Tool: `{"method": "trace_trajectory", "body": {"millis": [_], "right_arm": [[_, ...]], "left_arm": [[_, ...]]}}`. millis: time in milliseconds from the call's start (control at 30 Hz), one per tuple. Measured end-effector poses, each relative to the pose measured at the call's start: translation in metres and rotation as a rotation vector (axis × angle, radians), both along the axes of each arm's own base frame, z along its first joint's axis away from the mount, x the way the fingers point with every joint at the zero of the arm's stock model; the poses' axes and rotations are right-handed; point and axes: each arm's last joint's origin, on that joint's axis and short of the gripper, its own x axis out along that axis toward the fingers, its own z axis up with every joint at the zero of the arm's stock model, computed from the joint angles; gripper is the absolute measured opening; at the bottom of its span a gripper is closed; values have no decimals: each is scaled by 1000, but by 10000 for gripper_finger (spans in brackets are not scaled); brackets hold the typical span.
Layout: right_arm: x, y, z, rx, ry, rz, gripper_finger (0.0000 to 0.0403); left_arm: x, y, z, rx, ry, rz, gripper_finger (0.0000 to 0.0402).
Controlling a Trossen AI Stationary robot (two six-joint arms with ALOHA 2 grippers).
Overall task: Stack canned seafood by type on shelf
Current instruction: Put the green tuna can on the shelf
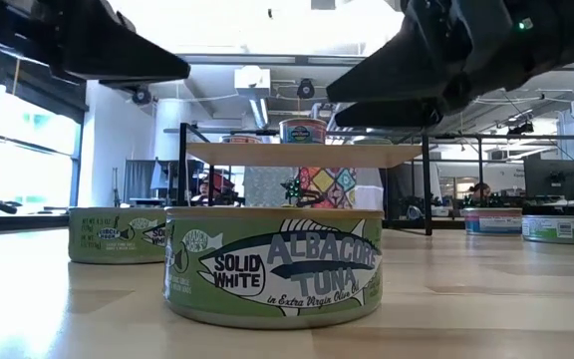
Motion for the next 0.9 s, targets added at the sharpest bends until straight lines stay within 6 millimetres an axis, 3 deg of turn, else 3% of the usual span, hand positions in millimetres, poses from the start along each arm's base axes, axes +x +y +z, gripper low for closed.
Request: {"method": "trace_trajectory", "body": {"millis": [467, 733, 900], "right_arm": [[10, 6, 9, -57, -7, 58, 302], [12, 4, 9, -41, 6, 106, 302], [13, 2, 6, -116, 46, 177, 302]], "left_arm": [[-17, -39, 8, 64, 292, 11, 0], [-20, -35, 4, 30, 321, 70, 0], [-14, -28, 4, 29, 319, 111, 0]]}}
